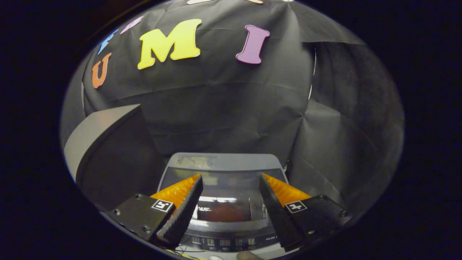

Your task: Put the clothes into the washing machine and then close the washing machine lid.

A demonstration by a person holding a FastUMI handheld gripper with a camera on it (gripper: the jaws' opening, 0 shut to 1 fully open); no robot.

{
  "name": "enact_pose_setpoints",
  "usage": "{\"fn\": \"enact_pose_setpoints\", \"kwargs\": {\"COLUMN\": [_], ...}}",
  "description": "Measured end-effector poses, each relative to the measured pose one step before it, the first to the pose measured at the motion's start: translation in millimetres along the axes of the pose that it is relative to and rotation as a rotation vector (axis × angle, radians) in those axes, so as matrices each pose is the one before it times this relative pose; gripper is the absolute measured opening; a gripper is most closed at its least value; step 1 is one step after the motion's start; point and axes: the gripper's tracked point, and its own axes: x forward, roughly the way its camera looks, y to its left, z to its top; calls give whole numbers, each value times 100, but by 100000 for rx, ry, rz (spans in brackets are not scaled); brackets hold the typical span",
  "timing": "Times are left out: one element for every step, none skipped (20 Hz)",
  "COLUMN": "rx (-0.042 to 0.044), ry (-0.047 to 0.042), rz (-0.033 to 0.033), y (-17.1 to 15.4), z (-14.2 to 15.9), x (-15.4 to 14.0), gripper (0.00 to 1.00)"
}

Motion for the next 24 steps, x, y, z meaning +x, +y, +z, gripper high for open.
{"fn": "enact_pose_setpoints", "kwargs": {"rx": [-623,-93,258,566,327,41,42,129,189,330,488,371,314,148,206,293,522,606,648,349,558,954,818,867], "ry": [1341,564,524,68,69,-235,-352,-602,-807,-738,-761,-833,-990,-759,-1113,-1264,-1148,-1082,-1616,-1403,-1658,-2427,-1622,-2226], "rz": [47,-32,-108,167,-86,-170,-121,-131,-101,-199,-117,-151,-161,-366,-264,-344,-148,-214,-137,-992,-1546,-452,-282,-27], "y": [69,63,-33,-26,-117,-151,-83,-58,-73,-100,-135,-77,-102,-45,-62,-91,-121,57,-45,-156,-55,31,73,57], "z": [-757,-411,-230,-97,-55,-19,104,177,214,140,57,72,77,74,14,13,-151,-119,-94,-203,-105,-86,-249,-322], "x": [26,-104,37,-137,-228,-214,-368,-439,-407,-535,-529,-662,-655,-701,-676,-904,-956,-1151,-1136,-1326,-1031,-1722,-2062,-1905], "gripper": [98,98,98,98,98,98,98,98,98,98,98,98,98,98,98,98,98,98,98,98,98,98,98,98]}}
